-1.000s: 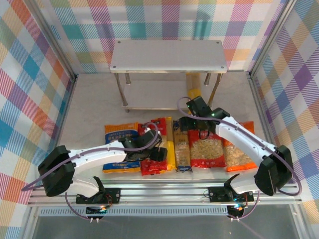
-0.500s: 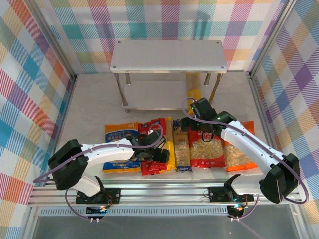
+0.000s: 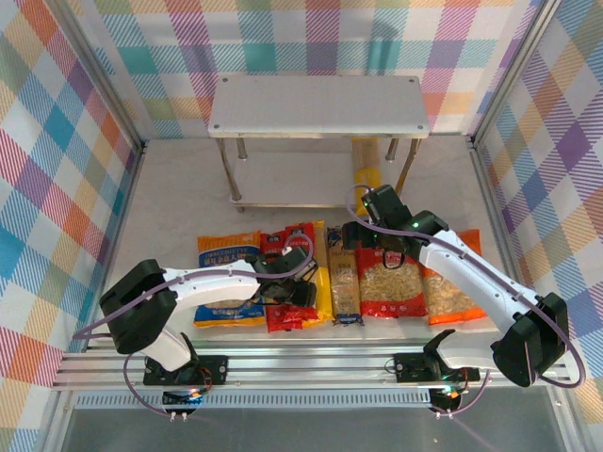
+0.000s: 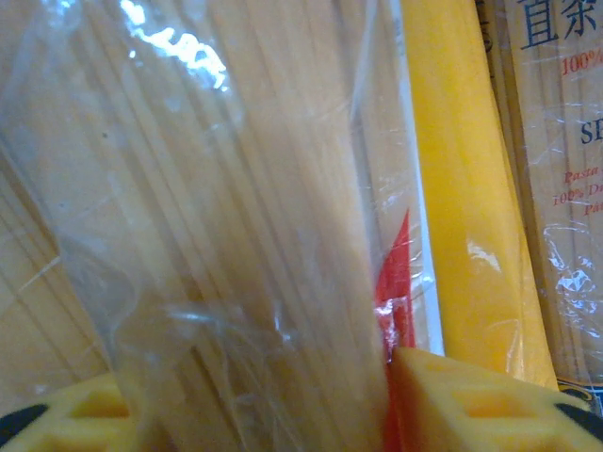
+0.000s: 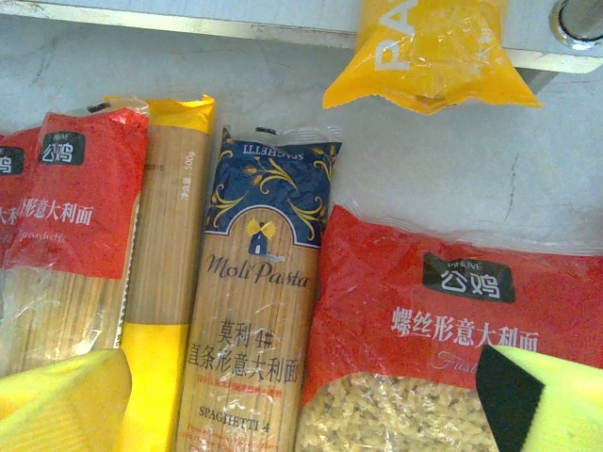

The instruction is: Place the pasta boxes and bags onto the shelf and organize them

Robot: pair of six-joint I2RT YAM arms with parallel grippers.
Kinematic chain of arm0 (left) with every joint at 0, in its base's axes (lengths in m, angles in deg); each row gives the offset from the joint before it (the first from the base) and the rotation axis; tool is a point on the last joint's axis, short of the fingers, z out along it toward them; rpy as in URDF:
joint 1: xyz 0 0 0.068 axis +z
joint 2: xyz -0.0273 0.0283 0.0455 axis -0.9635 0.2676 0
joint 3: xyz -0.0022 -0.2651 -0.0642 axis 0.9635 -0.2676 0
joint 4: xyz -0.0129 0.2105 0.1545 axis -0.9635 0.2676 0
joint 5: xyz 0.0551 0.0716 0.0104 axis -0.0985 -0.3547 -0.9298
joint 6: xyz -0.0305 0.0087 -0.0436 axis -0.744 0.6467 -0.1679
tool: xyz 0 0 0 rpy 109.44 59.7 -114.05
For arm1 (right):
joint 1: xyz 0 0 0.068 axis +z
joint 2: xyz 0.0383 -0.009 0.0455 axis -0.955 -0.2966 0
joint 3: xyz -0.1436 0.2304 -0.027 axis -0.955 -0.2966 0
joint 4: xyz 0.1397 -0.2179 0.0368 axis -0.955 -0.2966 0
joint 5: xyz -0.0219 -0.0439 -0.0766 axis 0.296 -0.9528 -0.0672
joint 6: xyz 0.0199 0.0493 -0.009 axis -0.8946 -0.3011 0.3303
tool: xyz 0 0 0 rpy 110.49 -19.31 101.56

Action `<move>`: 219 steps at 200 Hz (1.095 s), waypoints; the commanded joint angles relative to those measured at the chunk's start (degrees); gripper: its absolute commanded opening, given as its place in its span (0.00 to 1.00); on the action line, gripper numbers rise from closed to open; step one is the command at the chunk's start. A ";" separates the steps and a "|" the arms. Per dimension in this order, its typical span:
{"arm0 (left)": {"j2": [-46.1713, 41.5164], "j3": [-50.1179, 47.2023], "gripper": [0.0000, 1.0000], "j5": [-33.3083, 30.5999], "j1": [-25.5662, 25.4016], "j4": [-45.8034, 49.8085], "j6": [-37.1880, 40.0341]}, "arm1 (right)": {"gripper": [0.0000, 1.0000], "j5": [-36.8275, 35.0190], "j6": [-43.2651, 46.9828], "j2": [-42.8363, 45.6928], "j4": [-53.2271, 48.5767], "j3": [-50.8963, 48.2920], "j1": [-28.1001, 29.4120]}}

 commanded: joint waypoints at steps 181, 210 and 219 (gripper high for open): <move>-17.14 5.94 0.00 1.06 6.76 10.44 6.50 | 0.95 -1.83 -0.50 2.79 -1.29 1.18 0.22; -20.39 8.22 0.00 -0.31 9.31 14.06 9.72 | 0.95 -0.67 -0.65 2.70 -1.13 1.74 0.22; -20.82 8.89 0.00 -0.58 10.94 14.43 11.07 | 0.95 -0.29 -0.67 2.70 -1.00 1.82 0.22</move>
